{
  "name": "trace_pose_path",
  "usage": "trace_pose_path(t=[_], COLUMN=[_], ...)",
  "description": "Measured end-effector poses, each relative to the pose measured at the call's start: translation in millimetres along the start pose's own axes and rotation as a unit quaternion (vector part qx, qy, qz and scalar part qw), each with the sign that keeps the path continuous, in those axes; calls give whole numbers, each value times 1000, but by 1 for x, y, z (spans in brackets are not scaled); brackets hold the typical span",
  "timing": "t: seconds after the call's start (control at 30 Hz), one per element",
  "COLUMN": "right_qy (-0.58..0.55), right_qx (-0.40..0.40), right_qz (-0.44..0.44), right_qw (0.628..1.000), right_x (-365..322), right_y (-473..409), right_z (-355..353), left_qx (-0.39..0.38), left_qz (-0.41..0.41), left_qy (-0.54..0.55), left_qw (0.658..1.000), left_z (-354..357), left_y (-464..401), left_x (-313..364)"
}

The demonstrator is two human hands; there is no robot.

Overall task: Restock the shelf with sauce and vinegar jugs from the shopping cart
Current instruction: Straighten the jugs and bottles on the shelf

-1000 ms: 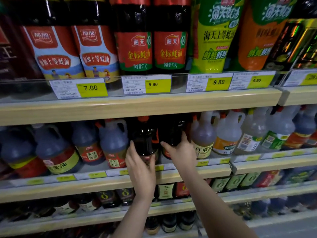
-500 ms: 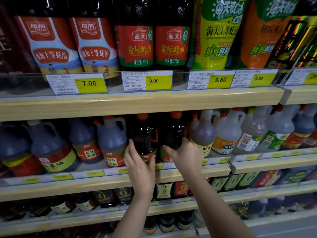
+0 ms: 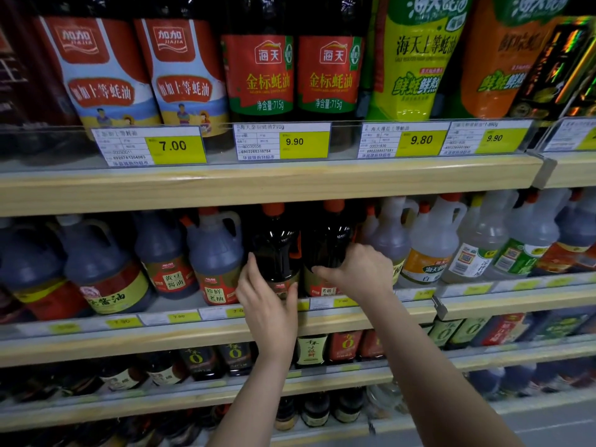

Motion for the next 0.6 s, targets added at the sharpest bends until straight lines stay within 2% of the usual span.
trace_pose_path(t=[0.13,0.23,0.33,0.5,0.6], right_qy=[8,-11,-45,-143,-197], right_qx=[59,59,64,94,70], right_qz=[-3,8,10,9,1], right_qw=[998,998,997,985,978], right_x=[-1,0,3,-16,-55], right_y=[10,12,24,61,77], right_z=[-2,-1,-8,-36,-38], left_qx=[9,4,-34,-42,-15], left_qz=[-6,4,2,14,9], left_qy=[-8,0,46,43,2], left_qw=[1000,1000,998,998,1000], left_z=[1,2,-9,-74,-119], left_y=[2,1,2,-11,-35], left_x=[6,6,2,-21,-52])
Point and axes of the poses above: each hand's wrist, its own y-axis away from the middle knuckle, its own z-axis out of the palm, x = y × z, the point moved 9 cm from there along -y, towards the middle knuckle, and after that the axes turned 13 degrees about x, right-handed, at the moved point
